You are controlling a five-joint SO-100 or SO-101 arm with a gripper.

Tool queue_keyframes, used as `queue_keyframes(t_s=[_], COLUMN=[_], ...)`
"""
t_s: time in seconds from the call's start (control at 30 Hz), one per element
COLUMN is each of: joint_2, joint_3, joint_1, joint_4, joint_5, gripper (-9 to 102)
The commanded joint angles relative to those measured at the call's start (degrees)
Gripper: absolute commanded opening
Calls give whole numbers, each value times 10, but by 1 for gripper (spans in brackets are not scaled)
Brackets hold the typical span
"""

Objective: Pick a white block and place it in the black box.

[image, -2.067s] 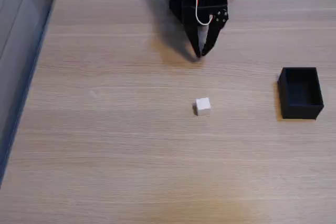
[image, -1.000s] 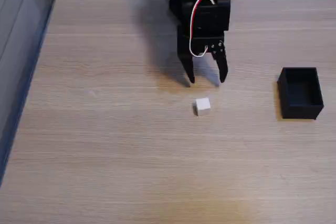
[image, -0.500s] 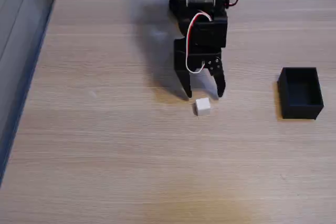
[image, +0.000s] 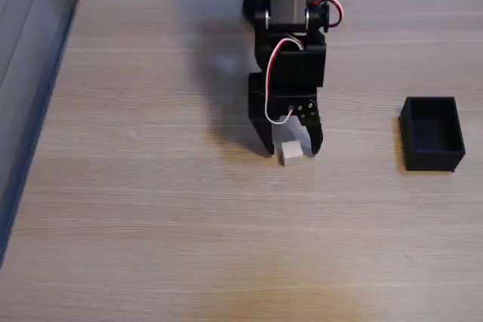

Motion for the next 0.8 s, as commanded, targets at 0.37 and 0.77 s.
queue_keyframes(t_s=[0.37, 0.77], joint_2=[-22, 47], joint_3=[-46, -45], joint_1=[2, -18], joint_4=[20, 44], joint_5=[-6, -18], gripper=[8, 0])
